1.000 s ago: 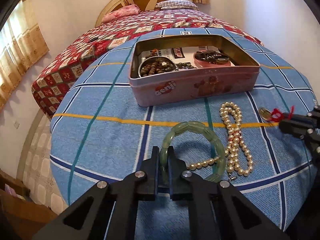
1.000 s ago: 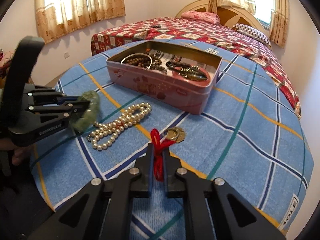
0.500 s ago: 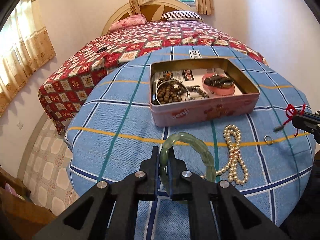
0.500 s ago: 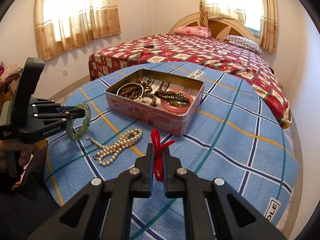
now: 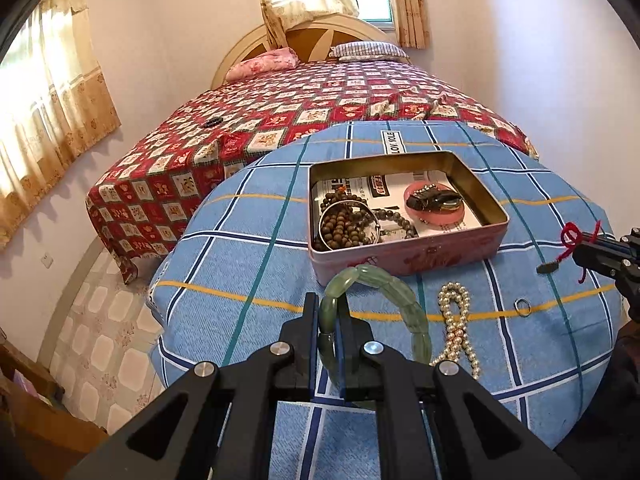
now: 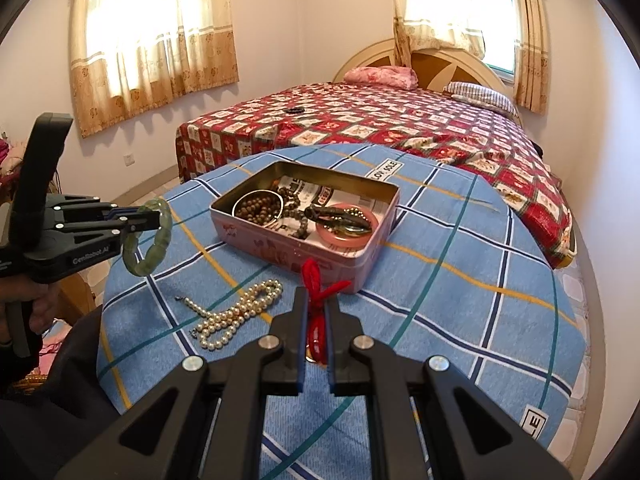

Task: Organize jewelry
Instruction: 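Lift the jade bangle and red cord and carry both over the tin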

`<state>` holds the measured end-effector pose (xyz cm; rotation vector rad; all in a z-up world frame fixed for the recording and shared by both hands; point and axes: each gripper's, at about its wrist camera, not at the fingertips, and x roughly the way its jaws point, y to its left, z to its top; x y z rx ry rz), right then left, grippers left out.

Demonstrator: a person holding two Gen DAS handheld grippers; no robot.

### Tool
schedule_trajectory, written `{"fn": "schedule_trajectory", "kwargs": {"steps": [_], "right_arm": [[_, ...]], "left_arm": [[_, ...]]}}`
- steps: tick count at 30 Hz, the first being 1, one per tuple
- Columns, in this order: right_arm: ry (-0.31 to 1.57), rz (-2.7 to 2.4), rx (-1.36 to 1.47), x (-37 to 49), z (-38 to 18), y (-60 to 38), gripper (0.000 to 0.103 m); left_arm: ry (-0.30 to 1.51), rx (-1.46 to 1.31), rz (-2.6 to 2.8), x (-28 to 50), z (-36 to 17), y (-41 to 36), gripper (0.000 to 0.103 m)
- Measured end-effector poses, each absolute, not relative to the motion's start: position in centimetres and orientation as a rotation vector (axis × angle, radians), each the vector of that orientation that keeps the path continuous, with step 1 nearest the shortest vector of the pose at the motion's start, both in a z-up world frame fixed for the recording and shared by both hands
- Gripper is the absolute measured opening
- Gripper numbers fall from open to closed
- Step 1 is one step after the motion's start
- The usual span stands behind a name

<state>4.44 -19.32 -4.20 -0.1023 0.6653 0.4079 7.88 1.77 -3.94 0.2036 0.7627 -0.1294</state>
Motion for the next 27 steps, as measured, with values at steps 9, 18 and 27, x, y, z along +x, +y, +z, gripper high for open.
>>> {"fn": "schedule_trajectory", "kwargs": {"steps": [9, 18, 27], "right_arm": [[0.661, 0.405, -0.105, 4.6, -4.1, -19.3, 0.009], [0.660, 0.399, -0.103, 5.1, -4.1, -19.3, 0.009], [0.671, 0.389, -0.095, 6.1, -4.4, -19.6, 0.009]], "left_arm": [[0.765, 0.196, -0.125, 8.3, -3.8, 1.7, 0.006], [0.766, 0.194, -0.124, 8.5, -3.8, 1.6, 0.006], [0.768, 0.169, -0.118, 9.3, -3.8, 1.8, 0.006]]}}
